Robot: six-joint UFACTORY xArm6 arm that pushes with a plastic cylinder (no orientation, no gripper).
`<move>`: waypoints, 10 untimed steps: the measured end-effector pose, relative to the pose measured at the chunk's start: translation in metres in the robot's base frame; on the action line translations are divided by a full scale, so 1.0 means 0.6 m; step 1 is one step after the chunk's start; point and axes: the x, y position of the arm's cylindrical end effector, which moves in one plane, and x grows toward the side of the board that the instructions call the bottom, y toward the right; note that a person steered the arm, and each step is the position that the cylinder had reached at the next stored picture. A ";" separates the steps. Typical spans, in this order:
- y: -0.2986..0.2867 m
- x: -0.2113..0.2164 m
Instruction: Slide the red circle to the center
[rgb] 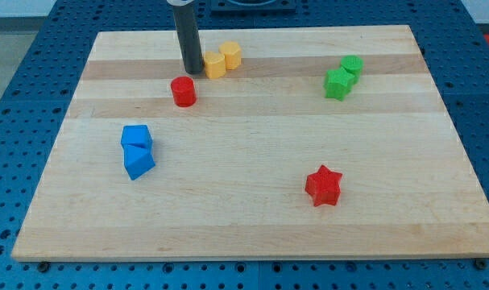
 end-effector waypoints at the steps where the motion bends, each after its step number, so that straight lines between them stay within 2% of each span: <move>1: 0.011 0.000; 4: 0.015 -0.004; 7: -0.156 -0.003; 9: -0.149 0.038; 10: -0.110 0.046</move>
